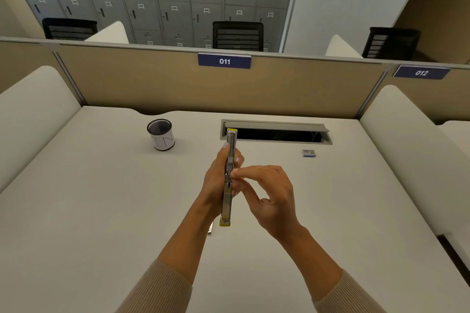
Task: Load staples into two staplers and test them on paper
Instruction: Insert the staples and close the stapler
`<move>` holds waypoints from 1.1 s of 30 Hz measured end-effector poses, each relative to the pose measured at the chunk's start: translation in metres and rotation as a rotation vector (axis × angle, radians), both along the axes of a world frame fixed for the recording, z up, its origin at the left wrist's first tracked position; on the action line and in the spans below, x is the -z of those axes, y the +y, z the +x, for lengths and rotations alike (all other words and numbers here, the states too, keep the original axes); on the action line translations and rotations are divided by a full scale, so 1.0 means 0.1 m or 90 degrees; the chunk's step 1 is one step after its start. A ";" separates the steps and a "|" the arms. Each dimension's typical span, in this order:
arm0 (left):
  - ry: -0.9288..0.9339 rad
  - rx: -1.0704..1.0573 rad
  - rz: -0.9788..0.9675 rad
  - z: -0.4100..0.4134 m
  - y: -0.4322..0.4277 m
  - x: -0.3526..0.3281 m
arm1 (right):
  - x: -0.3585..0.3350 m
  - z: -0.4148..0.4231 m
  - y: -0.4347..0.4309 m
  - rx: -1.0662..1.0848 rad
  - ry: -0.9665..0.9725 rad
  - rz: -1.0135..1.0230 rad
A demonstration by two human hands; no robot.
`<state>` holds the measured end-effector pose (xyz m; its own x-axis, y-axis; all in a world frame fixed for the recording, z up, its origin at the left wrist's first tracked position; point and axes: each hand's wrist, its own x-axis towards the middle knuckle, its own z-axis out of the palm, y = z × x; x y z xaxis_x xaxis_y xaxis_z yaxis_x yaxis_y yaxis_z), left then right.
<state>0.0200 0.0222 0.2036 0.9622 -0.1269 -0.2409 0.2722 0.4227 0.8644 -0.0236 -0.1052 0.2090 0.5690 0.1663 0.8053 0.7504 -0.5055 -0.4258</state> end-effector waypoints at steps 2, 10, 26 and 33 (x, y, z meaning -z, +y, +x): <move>0.002 -0.003 0.016 0.00 0.00 0.00 | 0.00 -0.01 0.00 0.001 -0.004 -0.003; 0.013 0.054 0.047 -0.01 0.04 0.07 | -0.01 -0.10 0.06 0.017 0.210 0.293; -0.299 0.245 0.688 0.08 -0.18 0.17 | 0.27 -0.01 -0.04 -0.224 0.921 1.079; -0.439 0.342 0.987 0.07 -0.44 0.12 | 0.41 -0.01 -0.12 -0.174 0.914 1.162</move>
<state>0.0275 -0.0214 0.1916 0.8642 -0.5013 -0.0434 -0.4563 -0.8171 0.3523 -0.0246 -0.1175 0.1680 0.7937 0.1458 -0.5906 -0.3683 0.8879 -0.2757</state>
